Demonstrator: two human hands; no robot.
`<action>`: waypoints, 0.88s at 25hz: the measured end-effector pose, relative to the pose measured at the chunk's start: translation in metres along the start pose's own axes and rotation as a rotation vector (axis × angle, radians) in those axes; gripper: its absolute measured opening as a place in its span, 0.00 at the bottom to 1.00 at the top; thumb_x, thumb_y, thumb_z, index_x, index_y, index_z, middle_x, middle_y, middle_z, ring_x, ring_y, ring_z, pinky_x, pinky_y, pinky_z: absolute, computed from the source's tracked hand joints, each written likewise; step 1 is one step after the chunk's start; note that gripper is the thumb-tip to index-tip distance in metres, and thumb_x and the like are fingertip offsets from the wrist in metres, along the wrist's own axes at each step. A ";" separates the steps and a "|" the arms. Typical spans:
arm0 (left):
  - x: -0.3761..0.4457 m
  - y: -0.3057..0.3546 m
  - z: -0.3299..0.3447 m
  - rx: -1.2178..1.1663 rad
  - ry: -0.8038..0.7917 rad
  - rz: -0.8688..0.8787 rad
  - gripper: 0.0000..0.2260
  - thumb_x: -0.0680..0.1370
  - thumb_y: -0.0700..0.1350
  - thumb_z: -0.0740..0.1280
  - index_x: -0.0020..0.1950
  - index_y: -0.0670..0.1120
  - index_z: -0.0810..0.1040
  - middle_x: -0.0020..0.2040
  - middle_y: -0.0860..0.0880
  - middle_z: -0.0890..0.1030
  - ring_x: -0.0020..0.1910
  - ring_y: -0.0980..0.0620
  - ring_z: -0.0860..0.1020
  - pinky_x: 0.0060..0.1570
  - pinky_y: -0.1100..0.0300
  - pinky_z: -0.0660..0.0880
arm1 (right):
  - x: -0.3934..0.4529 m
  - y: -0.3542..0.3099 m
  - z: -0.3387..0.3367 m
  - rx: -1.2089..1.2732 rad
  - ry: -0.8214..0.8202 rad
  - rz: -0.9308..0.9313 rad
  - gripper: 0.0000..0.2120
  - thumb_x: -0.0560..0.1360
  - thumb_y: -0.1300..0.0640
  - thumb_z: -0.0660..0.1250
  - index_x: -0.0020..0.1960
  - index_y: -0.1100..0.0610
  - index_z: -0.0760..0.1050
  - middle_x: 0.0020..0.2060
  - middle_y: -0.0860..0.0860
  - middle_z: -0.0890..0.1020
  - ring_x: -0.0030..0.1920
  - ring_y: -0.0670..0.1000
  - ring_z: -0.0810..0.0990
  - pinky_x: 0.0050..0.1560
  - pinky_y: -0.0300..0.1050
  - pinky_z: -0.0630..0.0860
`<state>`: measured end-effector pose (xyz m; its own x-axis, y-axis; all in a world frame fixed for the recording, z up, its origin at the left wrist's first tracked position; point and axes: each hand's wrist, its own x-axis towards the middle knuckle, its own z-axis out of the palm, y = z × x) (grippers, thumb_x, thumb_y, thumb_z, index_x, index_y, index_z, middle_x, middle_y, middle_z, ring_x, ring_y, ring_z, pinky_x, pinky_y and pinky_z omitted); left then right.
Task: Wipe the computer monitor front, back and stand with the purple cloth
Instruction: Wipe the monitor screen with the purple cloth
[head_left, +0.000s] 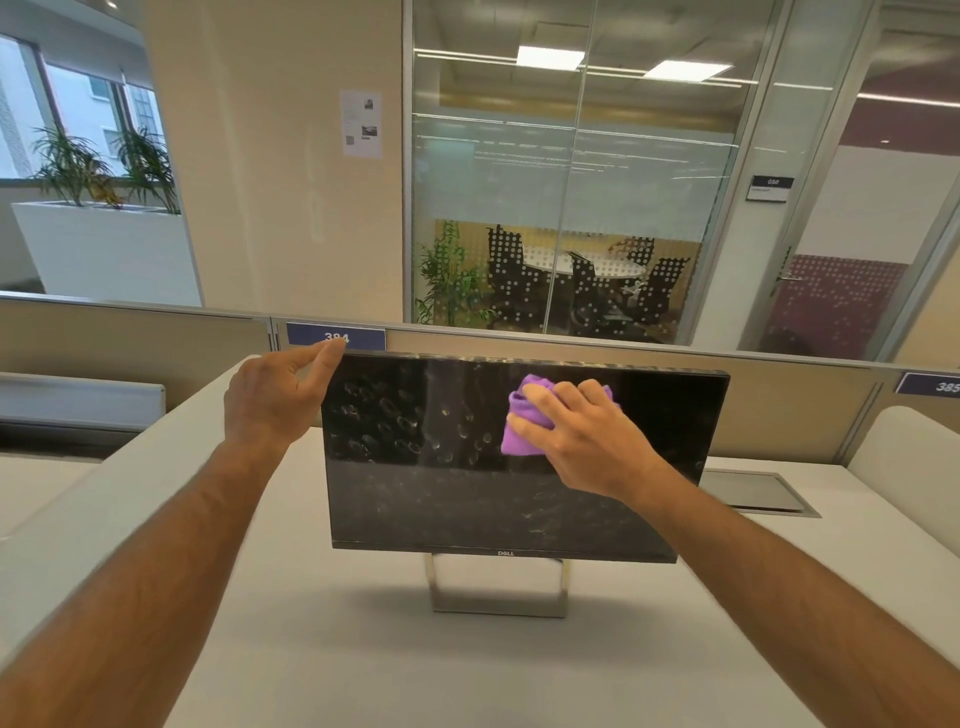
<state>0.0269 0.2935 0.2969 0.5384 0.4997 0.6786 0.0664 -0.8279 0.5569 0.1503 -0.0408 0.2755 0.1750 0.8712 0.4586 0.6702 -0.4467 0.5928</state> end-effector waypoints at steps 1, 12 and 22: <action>0.000 0.000 0.000 -0.001 -0.002 0.000 0.24 0.79 0.64 0.57 0.60 0.50 0.82 0.57 0.46 0.84 0.51 0.44 0.81 0.50 0.49 0.78 | 0.000 0.003 -0.001 -0.014 -0.005 -0.034 0.30 0.68 0.53 0.76 0.68 0.54 0.72 0.67 0.61 0.72 0.58 0.61 0.74 0.52 0.57 0.75; 0.002 -0.001 -0.002 -0.024 -0.028 -0.017 0.25 0.79 0.63 0.57 0.54 0.47 0.85 0.52 0.45 0.85 0.43 0.54 0.74 0.43 0.57 0.73 | 0.029 0.001 -0.013 0.064 0.061 0.326 0.28 0.69 0.54 0.73 0.68 0.54 0.71 0.67 0.61 0.71 0.57 0.62 0.74 0.51 0.58 0.73; 0.009 -0.004 -0.006 -0.092 -0.106 -0.125 0.31 0.77 0.67 0.55 0.28 0.43 0.70 0.26 0.47 0.72 0.28 0.50 0.69 0.32 0.64 0.62 | 0.041 -0.021 -0.007 -0.030 -0.043 -0.027 0.27 0.71 0.53 0.72 0.68 0.53 0.70 0.67 0.60 0.71 0.59 0.61 0.73 0.53 0.58 0.73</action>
<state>0.0262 0.3033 0.3036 0.6166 0.5638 0.5495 0.0638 -0.7314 0.6789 0.1385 0.0023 0.2866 0.1883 0.8907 0.4137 0.6535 -0.4281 0.6242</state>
